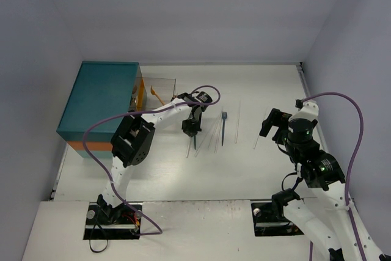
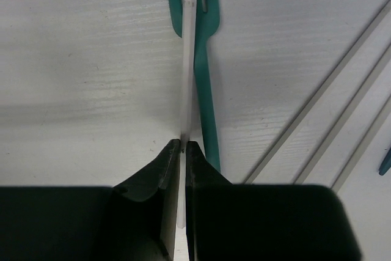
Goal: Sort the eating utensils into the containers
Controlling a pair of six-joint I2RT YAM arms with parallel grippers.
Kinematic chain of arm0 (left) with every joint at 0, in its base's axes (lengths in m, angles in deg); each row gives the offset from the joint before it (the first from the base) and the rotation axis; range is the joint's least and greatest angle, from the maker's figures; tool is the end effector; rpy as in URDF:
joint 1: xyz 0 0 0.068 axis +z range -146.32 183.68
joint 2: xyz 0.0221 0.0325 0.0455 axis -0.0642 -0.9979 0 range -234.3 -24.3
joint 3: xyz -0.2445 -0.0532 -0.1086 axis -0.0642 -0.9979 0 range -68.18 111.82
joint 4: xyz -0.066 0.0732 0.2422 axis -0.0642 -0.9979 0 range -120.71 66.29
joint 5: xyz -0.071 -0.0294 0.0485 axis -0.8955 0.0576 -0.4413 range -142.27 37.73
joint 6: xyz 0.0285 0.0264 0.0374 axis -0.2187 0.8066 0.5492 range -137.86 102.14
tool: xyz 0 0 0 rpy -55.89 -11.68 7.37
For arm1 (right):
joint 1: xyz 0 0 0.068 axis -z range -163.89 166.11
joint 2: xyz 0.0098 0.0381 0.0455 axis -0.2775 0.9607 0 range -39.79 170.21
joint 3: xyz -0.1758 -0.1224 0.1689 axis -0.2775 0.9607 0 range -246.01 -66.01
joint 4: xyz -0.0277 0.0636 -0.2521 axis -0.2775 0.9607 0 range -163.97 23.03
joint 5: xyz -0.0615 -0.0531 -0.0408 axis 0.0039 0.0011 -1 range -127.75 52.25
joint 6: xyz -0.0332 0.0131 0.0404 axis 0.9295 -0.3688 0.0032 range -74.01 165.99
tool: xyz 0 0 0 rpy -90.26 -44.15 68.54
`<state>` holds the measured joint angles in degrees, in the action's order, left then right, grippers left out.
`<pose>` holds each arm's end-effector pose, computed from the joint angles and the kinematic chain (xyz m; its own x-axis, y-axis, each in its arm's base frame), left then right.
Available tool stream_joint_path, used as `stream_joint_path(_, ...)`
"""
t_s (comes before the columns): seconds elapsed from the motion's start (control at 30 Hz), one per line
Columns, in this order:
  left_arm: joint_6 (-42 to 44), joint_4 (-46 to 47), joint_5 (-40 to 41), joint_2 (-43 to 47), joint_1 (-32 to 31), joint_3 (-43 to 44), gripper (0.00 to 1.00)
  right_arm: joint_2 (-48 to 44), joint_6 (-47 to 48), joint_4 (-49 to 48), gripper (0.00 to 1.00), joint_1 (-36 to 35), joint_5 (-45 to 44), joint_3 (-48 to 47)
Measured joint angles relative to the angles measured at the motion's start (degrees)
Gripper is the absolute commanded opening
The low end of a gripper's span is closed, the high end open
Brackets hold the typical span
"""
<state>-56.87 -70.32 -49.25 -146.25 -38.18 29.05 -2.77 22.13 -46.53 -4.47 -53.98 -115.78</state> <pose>0.3307 -0.2938 0.1858 -0.9598 0.0160 -0.2801 0.0639 0.9846 -0.1627 0.1341 0.0397 0.3576 -0.2512 0.3206 -0.9133 0.0187 0.9450 0.3265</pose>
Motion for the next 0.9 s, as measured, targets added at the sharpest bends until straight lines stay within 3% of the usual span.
stream_joint_path(0.4, -0.5, -0.1, 2.0, 4.4, 0.0, 0.3, 0.00, 0.0, -0.1, 0.0, 1.00, 0.0, 0.0, 0.2)
stream_joint_path(0.67, -1.8, -0.5, 0.6, 2.8, -1.9, 7.0, 0.00, 0.0, -0.1, 0.0, 1.00, 0.0, 0.0, 0.2)
stream_joint_path(0.8, -2.7, 0.1, 0.2, 1.2, -3.2, 9.4, 0.10, 0.0, -0.1, 0.0, 1.00, 0.0, 0.0, 0.2)
stream_joint_path(0.9, -3.5, -0.2, 0.8, 0.8, -3.1, 9.4, 0.12, -0.3, -0.1, 0.0, 1.00, 0.0, 0.0, 0.2)
